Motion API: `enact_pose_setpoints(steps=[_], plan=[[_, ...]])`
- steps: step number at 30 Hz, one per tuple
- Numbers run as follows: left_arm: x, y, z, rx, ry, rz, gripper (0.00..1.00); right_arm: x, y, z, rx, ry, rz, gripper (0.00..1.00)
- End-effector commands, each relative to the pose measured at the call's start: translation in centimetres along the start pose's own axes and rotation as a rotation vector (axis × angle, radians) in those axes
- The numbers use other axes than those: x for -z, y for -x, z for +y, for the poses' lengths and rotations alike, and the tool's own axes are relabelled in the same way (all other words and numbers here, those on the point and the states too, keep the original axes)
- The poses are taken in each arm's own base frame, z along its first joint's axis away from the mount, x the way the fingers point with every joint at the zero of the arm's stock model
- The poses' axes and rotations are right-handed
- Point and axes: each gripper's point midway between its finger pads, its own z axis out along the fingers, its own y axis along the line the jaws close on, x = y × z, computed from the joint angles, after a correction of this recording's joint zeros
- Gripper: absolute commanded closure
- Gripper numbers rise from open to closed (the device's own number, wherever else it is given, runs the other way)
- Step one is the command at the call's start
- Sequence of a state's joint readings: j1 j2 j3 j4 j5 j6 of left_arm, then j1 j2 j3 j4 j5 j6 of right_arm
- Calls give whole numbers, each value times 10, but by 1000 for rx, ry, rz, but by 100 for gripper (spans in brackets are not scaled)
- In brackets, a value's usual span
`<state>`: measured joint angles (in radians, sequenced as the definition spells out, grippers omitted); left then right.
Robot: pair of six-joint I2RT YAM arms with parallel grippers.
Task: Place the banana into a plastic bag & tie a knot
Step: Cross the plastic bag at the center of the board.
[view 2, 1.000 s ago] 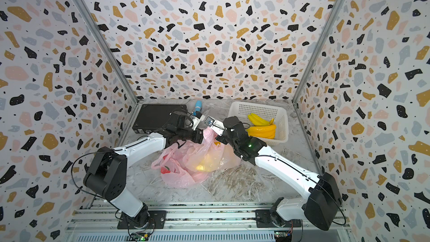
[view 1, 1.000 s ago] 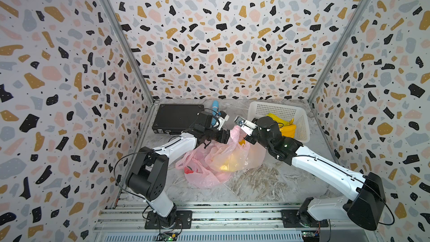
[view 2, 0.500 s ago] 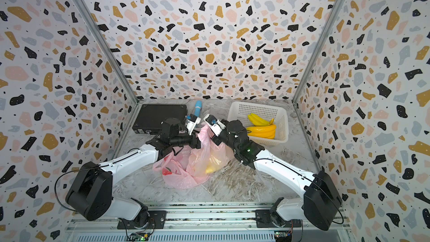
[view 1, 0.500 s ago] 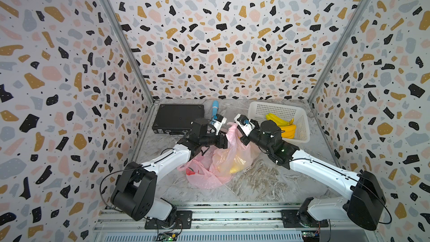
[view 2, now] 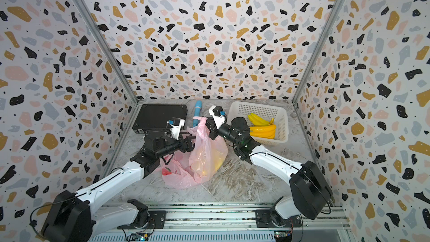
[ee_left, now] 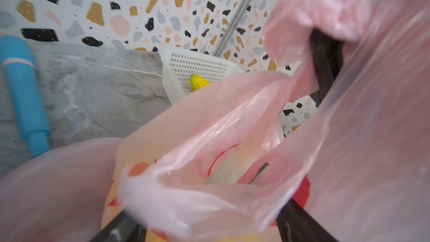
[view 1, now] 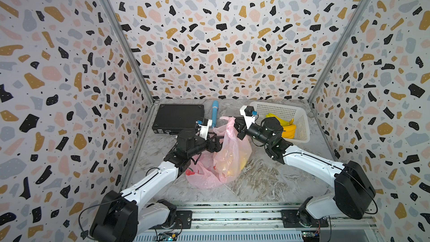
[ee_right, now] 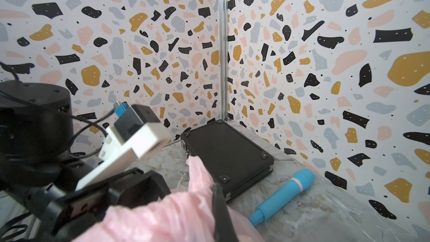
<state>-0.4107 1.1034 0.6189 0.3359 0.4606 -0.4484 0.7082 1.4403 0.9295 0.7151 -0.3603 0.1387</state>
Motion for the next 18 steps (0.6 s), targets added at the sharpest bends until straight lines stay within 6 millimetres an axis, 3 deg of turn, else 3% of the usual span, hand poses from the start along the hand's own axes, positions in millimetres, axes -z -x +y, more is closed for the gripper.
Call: enact_pose_setpoints(steps=[1,7,12,18], plan=[[22,5,22,60,100,-45,14,8,35,13,-3,70,-131,100],[55,20,24,125,147,-89,8,7,29,17,-39,125,-141,100],[64,48,-24,150,-32,-88,3,2,20,24,-57,187,-118,100],[62,57,-49,232,-167,-37,1,-4,6,29,-78,237,-85,100]])
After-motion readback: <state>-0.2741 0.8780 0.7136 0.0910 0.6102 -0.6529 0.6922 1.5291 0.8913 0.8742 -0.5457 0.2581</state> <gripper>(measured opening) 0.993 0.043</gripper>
